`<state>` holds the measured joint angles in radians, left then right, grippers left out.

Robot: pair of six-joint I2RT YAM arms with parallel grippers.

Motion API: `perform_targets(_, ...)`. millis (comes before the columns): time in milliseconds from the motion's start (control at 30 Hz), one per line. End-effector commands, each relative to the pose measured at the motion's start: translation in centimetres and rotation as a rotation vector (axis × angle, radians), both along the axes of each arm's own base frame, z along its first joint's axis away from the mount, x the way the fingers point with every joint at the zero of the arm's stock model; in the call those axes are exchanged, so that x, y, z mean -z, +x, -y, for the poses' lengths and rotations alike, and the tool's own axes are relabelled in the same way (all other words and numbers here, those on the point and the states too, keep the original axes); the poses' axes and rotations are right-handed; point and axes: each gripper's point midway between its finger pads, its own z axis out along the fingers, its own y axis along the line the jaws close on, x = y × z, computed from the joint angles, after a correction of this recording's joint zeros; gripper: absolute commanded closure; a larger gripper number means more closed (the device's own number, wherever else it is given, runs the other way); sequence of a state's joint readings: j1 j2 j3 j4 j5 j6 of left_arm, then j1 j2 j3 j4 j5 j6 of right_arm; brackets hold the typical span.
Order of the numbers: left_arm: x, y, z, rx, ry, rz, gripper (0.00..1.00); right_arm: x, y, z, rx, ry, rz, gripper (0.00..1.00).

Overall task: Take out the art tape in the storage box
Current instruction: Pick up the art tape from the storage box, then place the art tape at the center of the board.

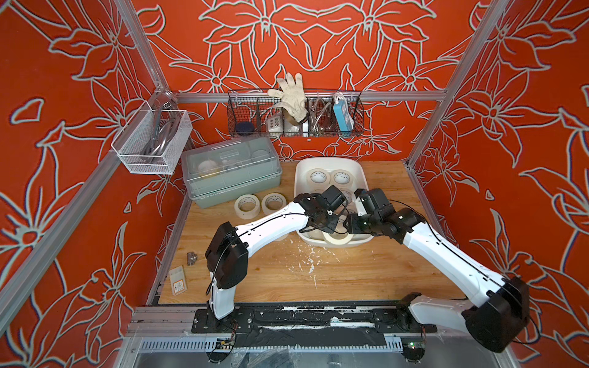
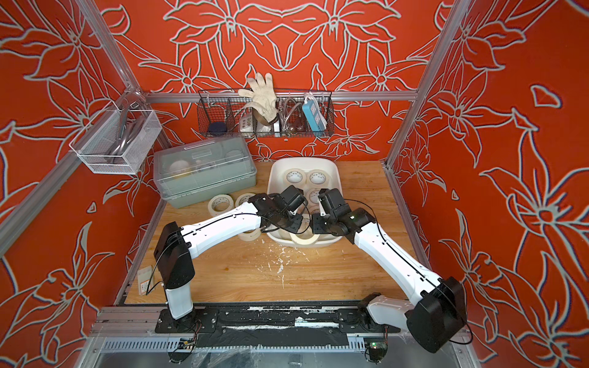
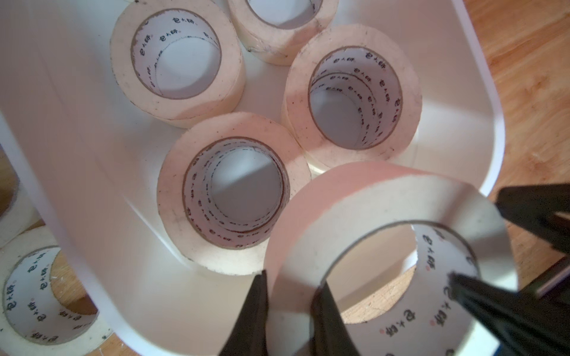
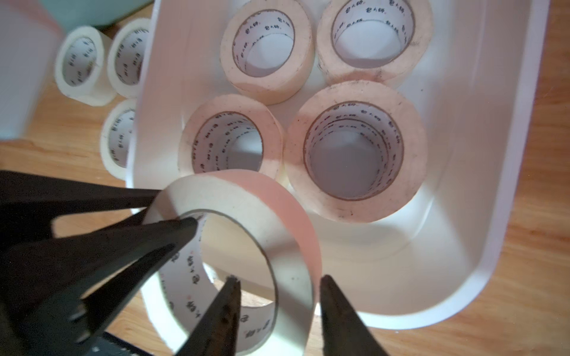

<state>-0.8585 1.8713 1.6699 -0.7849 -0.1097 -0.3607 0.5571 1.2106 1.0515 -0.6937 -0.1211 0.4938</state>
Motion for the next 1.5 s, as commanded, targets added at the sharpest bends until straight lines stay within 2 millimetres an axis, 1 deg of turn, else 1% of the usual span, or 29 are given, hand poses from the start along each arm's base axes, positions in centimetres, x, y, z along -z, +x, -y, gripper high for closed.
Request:
perform_targets(0, -2.5, 0.3, -1.2, -0.048, -0.019, 0.041, 1.0, -2.3, -0.7, -1.3, -0.063, 0.081, 0.031, 0.37)
perform_targets(67, -2.7, 0.7, -2.3, -0.085, -0.017, 0.048, 1.0, -3.0, -1.1, -1.6, -0.082, 0.108, 0.037, 0.32)
perform_targets(133, -3.0, 1.1, -3.6, -0.13, -0.025, 0.05, 1.0, -3.7, -1.3, -1.7, -0.09, 0.123, 0.049, 0.31)
perform_targets(233, -3.4, 1.6, -6.3, -0.217, -0.046, 0.058, 1.0, -4.5, -1.4, -1.5, -0.09, 0.132, 0.074, 0.3)
perform_targets(333, -3.6, 1.9, -9.9, -0.336, -0.067, 0.073, 1.0, -4.8, -1.4, -1.0, -0.076, 0.122, 0.094, 0.3)
perform_targets(500, -2.8, 1.7, -17.0, -0.541, -0.121, 0.072, 1.0, -4.9, -1.3, -0.6, -0.06, 0.111, 0.11, 0.31)
perform_targets(533, -2.7, 1.6, -18.1, -0.572, -0.125, 0.073, 1.0, -4.8, -1.2, -0.5, -0.058, 0.11, 0.11, 0.31)
perform_targets(600, -2.1, 1.3, -20.9, -0.654, -0.126, 0.068, 1.0, -4.6, -1.2, -0.6, -0.058, 0.109, 0.105, 0.31)
perform_targets(733, -0.6, 1.0, -25.2, -0.813, -0.162, 0.044, 1.0, -4.4, -1.5, -1.5, -0.096, 0.148, 0.086, 0.31)
perform_targets(800, 0.7, 0.8, -27.1, -0.893, -0.194, 0.013, 1.0, -4.2, -1.6, -1.9, -0.105, 0.173, 0.079, 0.31)
perform_targets(933, 3.0, 0.0, -29.8, -1.045, -0.227, -0.027, 1.0, -3.8, -1.6, -2.0, -0.099, 0.178, 0.07, 0.31)
perform_targets(1000, 4.4, -0.8, -31.3, -1.131, -0.221, -0.043, 1.0, -3.8, -1.6, -2.0, -0.1, 0.173, 0.07, 0.31)
perform_targets(1100, 6.1, -1.9, -33.1, -1.237, -0.207, -0.058, 1.0, -3.6, -1.5, -1.9, -0.099, 0.163, 0.065, 0.31)
perform_targets(1167, 7.2, -2.3, -34.0, -1.283, -0.211, -0.068, 1.0, -3.5, -1.5, -1.9, -0.099, 0.162, 0.064, 0.31)
perform_targets(1300, 8.9, -2.7, -35.2, -1.346, -0.225, -0.084, 1.0, -3.2, -1.5, -1.9, -0.102, 0.158, 0.054, 0.31)
perform_targets(1467, 10.1, -2.5, -35.8, -1.363, -0.186, -0.09, 1.0, -2.7, -1.5, -1.8, -0.094, 0.156, 0.047, 0.31)
